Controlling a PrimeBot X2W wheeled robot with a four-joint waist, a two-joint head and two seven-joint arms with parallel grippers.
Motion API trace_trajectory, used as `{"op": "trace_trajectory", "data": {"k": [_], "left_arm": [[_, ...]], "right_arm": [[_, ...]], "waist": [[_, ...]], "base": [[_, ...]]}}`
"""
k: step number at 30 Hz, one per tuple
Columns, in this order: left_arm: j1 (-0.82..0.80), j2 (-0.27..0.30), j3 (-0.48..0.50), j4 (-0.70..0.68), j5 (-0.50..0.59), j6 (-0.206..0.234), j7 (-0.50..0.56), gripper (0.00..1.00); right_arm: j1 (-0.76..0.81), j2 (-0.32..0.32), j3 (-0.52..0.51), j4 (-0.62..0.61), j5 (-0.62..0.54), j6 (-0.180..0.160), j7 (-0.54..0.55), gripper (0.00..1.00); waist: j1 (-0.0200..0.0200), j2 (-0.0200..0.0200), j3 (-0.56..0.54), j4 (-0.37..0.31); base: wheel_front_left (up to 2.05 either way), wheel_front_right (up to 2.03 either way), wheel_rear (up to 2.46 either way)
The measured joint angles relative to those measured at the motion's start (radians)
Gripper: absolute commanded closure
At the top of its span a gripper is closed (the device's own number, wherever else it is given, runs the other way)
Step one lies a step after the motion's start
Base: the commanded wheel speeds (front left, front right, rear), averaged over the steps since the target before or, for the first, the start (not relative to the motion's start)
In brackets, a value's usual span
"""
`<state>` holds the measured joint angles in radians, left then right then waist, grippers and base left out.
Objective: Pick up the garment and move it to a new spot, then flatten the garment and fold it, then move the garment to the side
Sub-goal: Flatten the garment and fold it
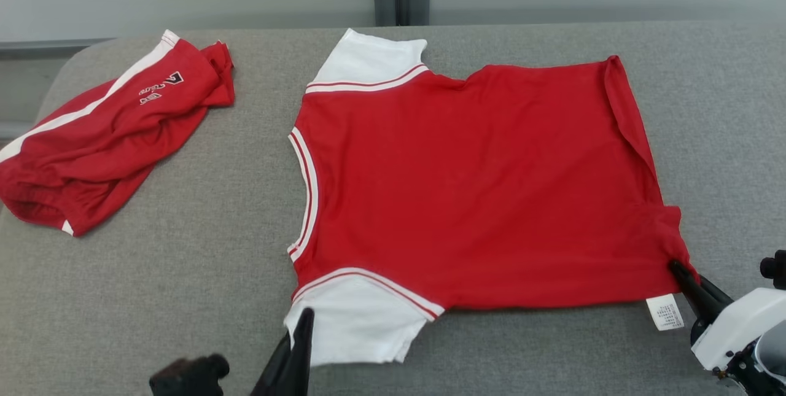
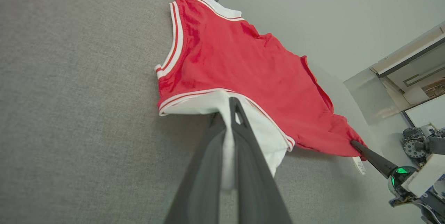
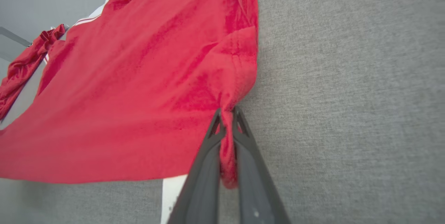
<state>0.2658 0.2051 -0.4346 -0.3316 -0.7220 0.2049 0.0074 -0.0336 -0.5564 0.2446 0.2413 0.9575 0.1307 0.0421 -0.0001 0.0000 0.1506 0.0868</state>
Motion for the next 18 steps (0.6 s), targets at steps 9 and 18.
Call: {"op": "trace_trajectory", "data": {"k": [9, 18], "left_arm": [[-0.260, 0.044, 0.016, -0.012, 0.055, 0.021, 0.148, 1.00], [-0.462, 0.063, 0.026, 0.058, 0.063, 0.015, 0.251, 1.00]], "right_arm": [[-0.105, 0.024, -0.025, -0.006, -0.064, 0.000, 0.162, 1.00], [-0.188, 0.022, -0.112, -0.091, -0.054, 0.000, 0.418, 1.00]], "waist": [[0.0000, 0.0000, 0.094, -0.030], [0.0001, 0.0000, 0.138, -0.088]], "base": [[0.00, 0.00, 0.00], [0.00, 0.00, 0.00]]}}
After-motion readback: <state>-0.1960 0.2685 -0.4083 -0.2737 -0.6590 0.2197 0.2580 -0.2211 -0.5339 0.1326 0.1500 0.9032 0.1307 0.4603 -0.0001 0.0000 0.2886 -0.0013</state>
